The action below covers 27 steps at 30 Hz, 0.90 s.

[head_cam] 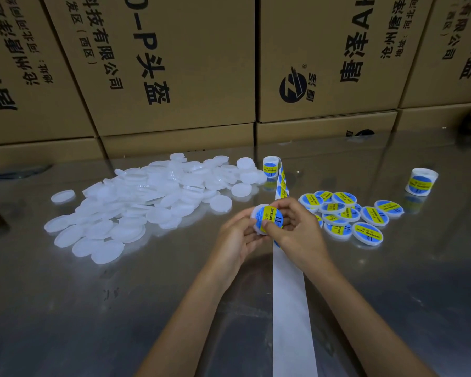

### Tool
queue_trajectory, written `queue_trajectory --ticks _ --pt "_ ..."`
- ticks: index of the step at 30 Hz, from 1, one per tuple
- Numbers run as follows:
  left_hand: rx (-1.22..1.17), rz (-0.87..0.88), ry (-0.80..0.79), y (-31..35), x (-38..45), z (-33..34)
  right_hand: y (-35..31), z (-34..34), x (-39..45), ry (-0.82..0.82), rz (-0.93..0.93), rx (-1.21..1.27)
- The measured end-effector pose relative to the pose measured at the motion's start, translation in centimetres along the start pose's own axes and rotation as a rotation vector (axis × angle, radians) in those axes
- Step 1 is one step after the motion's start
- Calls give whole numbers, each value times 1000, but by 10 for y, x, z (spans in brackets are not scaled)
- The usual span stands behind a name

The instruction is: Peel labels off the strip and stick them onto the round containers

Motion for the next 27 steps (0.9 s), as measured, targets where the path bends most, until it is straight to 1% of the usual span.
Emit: queue_trajectory --ticks 13,18,22,27 --pt "104 65 18 4 -5 4 7 -1 2 38 -25 -80" --pt "159 103 76 3 -7 2 7 1 0 28 -30 -141" --pt "130 109 133 5 -10 -3 3 2 -1 0 -91 -268" --pt "53 103 202 5 -12 -7 -4 7 -4 13 -146 -328"
Point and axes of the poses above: each hand's wrist, its own x-axis towards the middle knuckle, its own z-axis out of the palm, y = z × x, the point moved 7 cm from there along x, towards the middle knuckle, and after that the axes turned 6 degrees about -z, right-handed, at the moved point
